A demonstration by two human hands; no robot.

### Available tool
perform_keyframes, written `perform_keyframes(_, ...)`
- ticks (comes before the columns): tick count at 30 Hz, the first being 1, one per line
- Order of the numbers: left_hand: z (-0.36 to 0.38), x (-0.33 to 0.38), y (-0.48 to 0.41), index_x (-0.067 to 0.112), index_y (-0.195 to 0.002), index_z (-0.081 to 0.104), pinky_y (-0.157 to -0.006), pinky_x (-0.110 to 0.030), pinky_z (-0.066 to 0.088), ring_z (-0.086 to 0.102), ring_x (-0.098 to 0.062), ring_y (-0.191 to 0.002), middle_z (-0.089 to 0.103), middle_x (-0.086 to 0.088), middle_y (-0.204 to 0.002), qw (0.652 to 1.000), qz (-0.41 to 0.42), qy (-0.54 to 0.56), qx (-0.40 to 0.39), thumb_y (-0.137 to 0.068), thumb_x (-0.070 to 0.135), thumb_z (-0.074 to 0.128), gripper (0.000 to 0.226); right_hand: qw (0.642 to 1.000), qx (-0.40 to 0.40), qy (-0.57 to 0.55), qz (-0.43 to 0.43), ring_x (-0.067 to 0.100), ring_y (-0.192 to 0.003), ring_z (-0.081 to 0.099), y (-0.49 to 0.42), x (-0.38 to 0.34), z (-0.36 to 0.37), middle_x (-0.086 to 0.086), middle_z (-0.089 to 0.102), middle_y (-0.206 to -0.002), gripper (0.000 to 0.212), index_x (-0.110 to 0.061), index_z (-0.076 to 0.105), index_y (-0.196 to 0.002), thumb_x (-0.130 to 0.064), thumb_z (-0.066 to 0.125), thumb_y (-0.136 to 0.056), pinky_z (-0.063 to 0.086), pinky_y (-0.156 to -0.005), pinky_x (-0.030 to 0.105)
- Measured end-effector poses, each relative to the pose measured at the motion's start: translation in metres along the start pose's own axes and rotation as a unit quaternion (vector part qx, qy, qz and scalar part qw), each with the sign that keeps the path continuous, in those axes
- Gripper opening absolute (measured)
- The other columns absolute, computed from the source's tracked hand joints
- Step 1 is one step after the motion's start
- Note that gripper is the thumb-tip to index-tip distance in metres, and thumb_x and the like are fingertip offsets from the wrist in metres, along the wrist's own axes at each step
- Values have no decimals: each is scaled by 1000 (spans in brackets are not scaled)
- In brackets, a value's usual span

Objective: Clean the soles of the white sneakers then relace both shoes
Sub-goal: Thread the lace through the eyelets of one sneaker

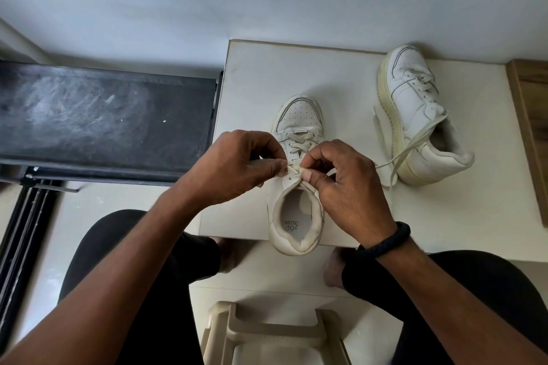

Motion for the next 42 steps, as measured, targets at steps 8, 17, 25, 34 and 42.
perform_keyframes(8, 4, 5, 0, 14, -90, 75, -51, -7, 39, 59, 2, -50, 68, 19, -60, 999, -8, 32, 22, -94, 14, 76, 4, 1000, 1, -12, -4, 5, -81, 61, 0, -1, 1, -11, 63, -90, 18, -23, 67, -87, -9, 77, -82, 49, -73, 20)
perform_keyframes(17, 9, 5, -1, 5, -89, 75, -52, -8, 40, 55, 2, -49, 70, 17, -58, 989, -52, 132, 46, -94, 12, 77, 9, 1000, -1, -12, -6, 4, -81, 61, -1, 1, 1, -13, 62, -89, 17, -23, 67, -88, -10, 77, -82, 50, -73, 21)
perform_keyframes(25, 12, 5, 0, 3, -89, 76, -49, -8, 38, 54, 3, -44, 69, 16, -57, 986, -73, 147, 38, -86, 19, 86, 19, 1000, -1, -13, -1, 3, -81, 61, -1, 1, 1, -13, 63, -89, 17, -24, 67, -87, -11, 77, -82, 51, -73, 22)
perform_keyframes(34, 26, 4, 2, 4, -77, 75, -47, -19, 34, 52, -18, -56, 69, -12, -61, 942, -140, 291, 91, -83, 8, 86, 13, 1000, 5, -13, 9, 2, -79, 61, -2, 5, 2, -11, 66, -92, 15, -23, 66, -87, -13, 77, -84, 45, -67, 13)
perform_keyframes(42, 29, -2, 0, 6, -78, 72, -51, -25, 32, 54, -11, -54, 70, -14, -70, 921, -182, 341, 55, -81, 8, 86, 14, 997, 23, -63, 28, 2, -82, 63, 0, 9, 4, -12, 69, -88, 17, -22, 70, -85, -10, 80, -81, 44, -66, 5)
Point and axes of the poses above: each hand's wrist, its own y-axis away from the middle knuckle, its own z-axis out of the palm, x = y × z, the point moved 2 cm from there along -y, towards the middle knuckle
